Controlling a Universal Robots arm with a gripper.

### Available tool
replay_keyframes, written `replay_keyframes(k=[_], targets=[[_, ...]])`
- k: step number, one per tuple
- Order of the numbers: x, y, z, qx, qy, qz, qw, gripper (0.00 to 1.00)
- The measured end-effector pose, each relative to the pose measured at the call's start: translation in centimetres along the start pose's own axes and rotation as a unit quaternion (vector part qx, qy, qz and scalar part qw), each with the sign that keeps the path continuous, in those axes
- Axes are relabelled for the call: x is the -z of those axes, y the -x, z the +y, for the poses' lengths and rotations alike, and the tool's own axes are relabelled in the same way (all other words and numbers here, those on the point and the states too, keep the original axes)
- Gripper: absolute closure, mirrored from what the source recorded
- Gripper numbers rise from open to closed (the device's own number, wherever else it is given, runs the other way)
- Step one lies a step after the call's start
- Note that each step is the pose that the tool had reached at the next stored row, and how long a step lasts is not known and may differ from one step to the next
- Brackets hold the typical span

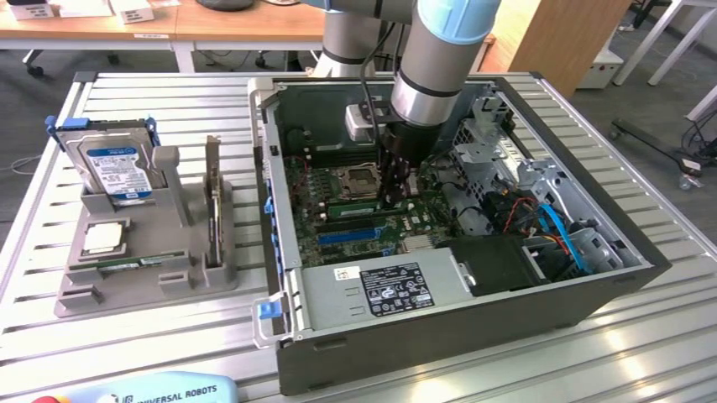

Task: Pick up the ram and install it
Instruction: 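Insert the ram into the slot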

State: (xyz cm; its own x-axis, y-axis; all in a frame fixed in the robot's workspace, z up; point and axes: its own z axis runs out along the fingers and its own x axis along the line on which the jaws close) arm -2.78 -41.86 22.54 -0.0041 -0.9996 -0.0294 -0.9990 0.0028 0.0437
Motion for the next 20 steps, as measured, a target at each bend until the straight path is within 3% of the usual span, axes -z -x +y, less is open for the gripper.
replay_keyframes(k=[5, 20], targets=[[0.47, 0.0, 0.02, 0.000, 0.0000, 0.0000, 1.0000, 0.75], [5.40, 0.2, 0.23, 0.000, 0.0000, 0.0000, 1.0000, 0.75]])
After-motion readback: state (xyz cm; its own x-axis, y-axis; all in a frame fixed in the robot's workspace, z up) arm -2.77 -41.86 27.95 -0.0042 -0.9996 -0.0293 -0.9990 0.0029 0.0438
